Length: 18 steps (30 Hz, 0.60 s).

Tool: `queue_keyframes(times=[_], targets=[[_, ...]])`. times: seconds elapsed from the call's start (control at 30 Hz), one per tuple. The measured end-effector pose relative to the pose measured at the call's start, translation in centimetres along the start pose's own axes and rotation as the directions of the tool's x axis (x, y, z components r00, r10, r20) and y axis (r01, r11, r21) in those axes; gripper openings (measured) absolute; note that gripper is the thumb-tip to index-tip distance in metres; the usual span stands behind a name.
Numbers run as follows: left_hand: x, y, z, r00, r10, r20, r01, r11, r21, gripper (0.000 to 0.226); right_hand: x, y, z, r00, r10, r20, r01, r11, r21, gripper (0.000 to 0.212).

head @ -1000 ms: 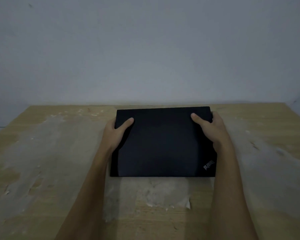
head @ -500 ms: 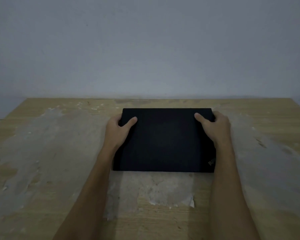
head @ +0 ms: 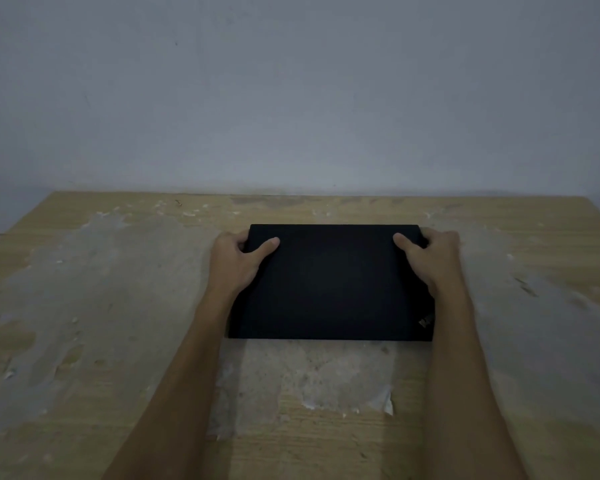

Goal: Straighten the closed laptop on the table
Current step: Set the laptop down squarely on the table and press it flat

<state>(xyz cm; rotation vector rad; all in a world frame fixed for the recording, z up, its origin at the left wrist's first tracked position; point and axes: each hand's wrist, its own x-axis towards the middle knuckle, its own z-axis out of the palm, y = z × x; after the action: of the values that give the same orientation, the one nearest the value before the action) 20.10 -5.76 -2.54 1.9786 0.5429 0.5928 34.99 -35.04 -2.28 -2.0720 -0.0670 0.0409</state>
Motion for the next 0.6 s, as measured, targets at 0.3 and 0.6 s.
queue_keyframes(times=[0.3, 0.6], targets=[[-0.2, 0.2, 0.0, 0.999, 0.035, -0.008, -0.034, 0.99, 0.134, 0.038, -1.0, -0.4, 0.0, 0.999, -0.037, -0.014, 0.034, 0.985, -0.168, 0.039], [-3.4, 2.6, 1.0, 0.885, 0.089, 0.457, -0.339, 0.797, 0.5, 0.084, -6.4, -2.0, 1.1, 0.937, -0.316, 0.15, 0.347, 0.786, -0.512, 0.069]])
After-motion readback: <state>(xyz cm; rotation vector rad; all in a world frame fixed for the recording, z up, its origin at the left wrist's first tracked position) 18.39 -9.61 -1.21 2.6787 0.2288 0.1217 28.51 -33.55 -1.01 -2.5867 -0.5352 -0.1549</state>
